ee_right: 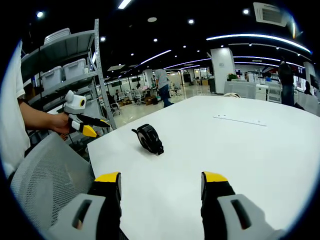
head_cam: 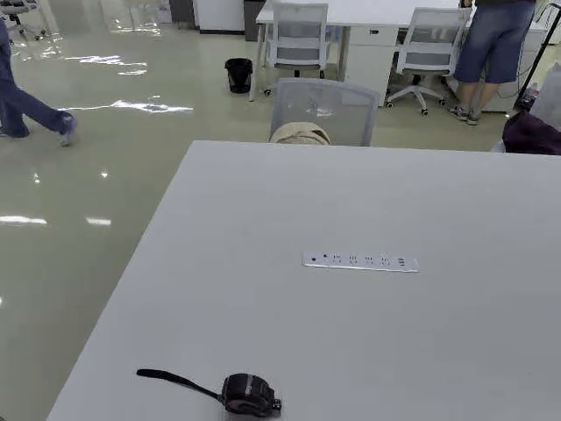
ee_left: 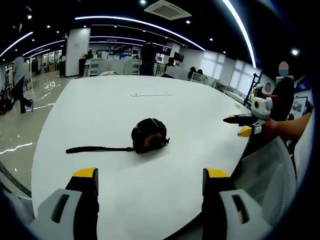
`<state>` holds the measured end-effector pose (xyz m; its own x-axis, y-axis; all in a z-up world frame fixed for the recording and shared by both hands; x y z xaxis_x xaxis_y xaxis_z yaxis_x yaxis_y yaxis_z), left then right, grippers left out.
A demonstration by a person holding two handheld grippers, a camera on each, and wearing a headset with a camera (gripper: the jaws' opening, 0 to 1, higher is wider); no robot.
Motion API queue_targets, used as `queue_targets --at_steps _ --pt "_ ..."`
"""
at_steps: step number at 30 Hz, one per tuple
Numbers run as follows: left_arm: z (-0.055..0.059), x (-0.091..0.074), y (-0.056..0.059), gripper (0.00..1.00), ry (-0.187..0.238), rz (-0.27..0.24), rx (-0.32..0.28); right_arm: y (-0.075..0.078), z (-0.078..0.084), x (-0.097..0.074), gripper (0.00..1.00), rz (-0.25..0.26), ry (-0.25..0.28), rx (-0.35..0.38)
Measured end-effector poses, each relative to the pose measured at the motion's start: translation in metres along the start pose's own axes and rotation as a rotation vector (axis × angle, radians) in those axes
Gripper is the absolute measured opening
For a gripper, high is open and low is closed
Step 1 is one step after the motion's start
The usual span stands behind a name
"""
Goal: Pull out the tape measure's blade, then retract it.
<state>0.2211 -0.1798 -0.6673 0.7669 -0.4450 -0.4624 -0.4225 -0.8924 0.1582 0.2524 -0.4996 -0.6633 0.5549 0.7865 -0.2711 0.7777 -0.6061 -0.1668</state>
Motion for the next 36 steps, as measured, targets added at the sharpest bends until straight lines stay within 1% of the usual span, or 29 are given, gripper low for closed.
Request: queue_targets --at_steps 1,2,4,6,9,11,14,17,21,22,24,25,27,32,36 --pt "0.001 -0.001 -0.001 0.85 0.0 0.0 -0.003 0.0 0.001 -0.001 0.65 0.002 -0.002 0.0" --pt "0.002 -0.003 -0.002 0.85 0.002 -0.001 -0.024 0.0 0.002 -0.003 0.66 0.003 -0.005 0.003" --pt "0.003 -0.006 -0.005 0.85 0.014 -0.004 -0.049 0.001 0.003 -0.006 0.66 0.008 -0.004 0.005" --pt "0.007 -0.008 -0.007 0.85 0.01 -0.005 -0.063 0.002 0.006 -0.009 0.67 0.016 -0.009 0.008" --pt "0.012 -0.011 -0.008 0.85 0.004 -0.008 -0.062 0.002 0.008 -0.014 0.67 0.024 -0.015 0.01" --pt "0.014 -0.013 -0.009 0.85 0.01 -0.008 -0.072 0.004 0.012 -0.017 0.67 0.03 -0.02 0.01" --pt "0.014 -0.014 -0.006 0.85 0.011 -0.003 -0.074 0.003 0.013 -0.021 0.67 0.036 -0.017 0.014" --pt "0.018 -0.015 -0.004 0.85 0.006 0.004 -0.08 0.004 0.017 -0.023 0.68 0.042 -0.017 0.021" --pt "0.018 -0.014 -0.004 0.85 0.015 0.001 -0.088 0.003 0.018 -0.025 0.68 0.047 -0.022 0.026" --pt "0.018 -0.014 -0.004 0.85 0.016 0.004 -0.093 0.004 0.021 -0.025 0.68 0.048 -0.021 0.028" --pt "0.019 -0.013 -0.005 0.85 0.009 -0.001 -0.092 0.004 0.02 -0.025 0.68 0.049 -0.019 0.034" --pt "0.022 -0.012 -0.007 0.85 0.003 -0.005 -0.09 0.004 0.02 -0.024 0.69 0.049 -0.017 0.038" --pt "0.019 -0.013 -0.006 0.85 0.015 -0.004 -0.103 0.004 0.02 -0.023 0.69 0.049 -0.02 0.033" --pt "0.019 -0.012 -0.008 0.85 0.014 -0.008 -0.099 0.005 0.02 -0.023 0.69 0.049 -0.022 0.034" --pt "0.018 -0.012 -0.007 0.85 0.017 -0.008 -0.104 0.005 0.02 -0.023 0.69 0.049 -0.022 0.031"
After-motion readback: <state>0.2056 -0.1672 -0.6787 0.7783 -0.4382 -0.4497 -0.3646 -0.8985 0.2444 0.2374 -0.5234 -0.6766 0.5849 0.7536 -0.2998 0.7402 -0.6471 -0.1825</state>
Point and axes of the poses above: the centre of the closed fingertips' face, and the gripper's own axes: x roughly forward along the fingers, y roughly to its right, z roughly out of its underside, the point moved 3 cm from there along -x, roughly backward along the fingers, and after that the axes turned 6 degrees about y, right-handed, at the moved point
